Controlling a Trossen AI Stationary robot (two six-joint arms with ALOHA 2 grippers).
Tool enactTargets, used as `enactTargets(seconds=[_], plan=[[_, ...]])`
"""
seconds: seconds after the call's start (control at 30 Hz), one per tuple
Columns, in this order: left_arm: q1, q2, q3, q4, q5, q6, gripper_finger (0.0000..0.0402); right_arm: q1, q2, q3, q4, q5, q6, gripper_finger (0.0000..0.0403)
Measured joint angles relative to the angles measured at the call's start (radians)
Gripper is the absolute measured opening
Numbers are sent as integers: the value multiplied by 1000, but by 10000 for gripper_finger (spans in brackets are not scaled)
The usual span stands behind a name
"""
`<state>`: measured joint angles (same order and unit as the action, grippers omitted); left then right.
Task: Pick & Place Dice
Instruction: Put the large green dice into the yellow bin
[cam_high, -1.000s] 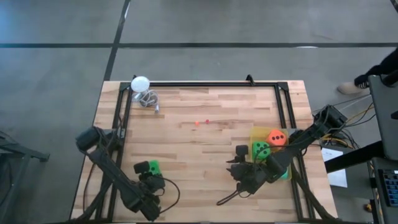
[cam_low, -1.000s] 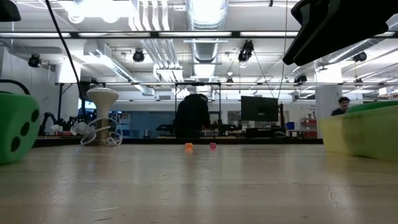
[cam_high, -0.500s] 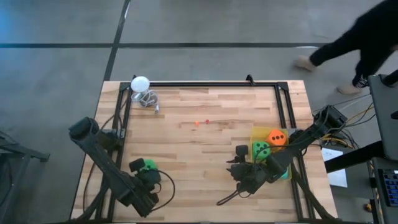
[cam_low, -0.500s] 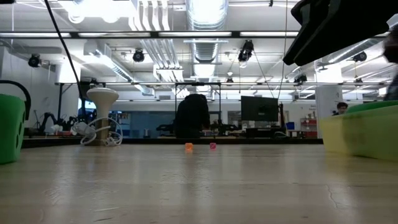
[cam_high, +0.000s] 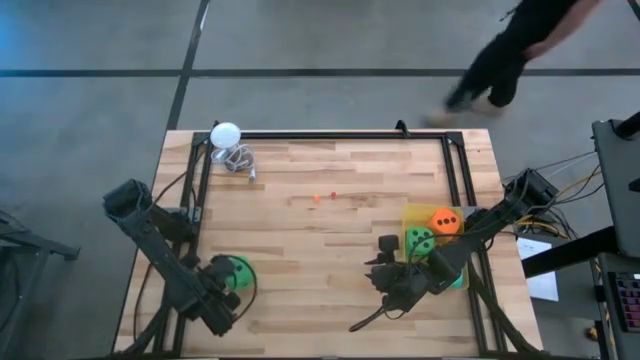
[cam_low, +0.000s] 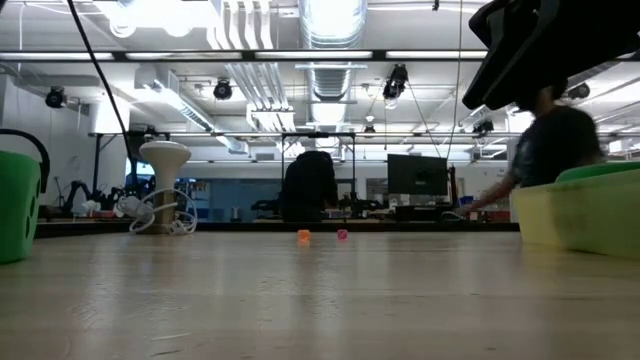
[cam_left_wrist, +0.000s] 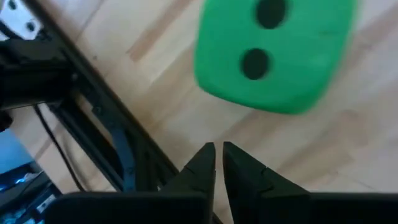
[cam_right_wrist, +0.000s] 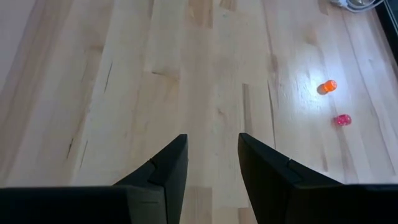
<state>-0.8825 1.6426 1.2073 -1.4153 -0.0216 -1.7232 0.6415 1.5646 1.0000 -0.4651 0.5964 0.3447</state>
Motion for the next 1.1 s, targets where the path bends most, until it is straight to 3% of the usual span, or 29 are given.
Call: enactTargets(seconds=[0.17, 0.4, 0.63, 0.83, 1.1], plan=[[1, -19, -87, 28, 16, -37, 25, 0, 0, 0, 1, -3, 2, 134], [3, -64, -233, 207, 14, -40, 25, 0, 0, 0, 5, -3, 0, 134], [5, -116, -301, 282, -125, -18, 25, 0, 0, 0, 8, -3, 0, 134], [17, -135, -343, 327, -186, 41, 24, 0, 0, 0, 8, -3, -1, 134], [111, -136, -410, 441, -267, 152, 24, 0, 0, 0, 10, -2, -2, 134]])
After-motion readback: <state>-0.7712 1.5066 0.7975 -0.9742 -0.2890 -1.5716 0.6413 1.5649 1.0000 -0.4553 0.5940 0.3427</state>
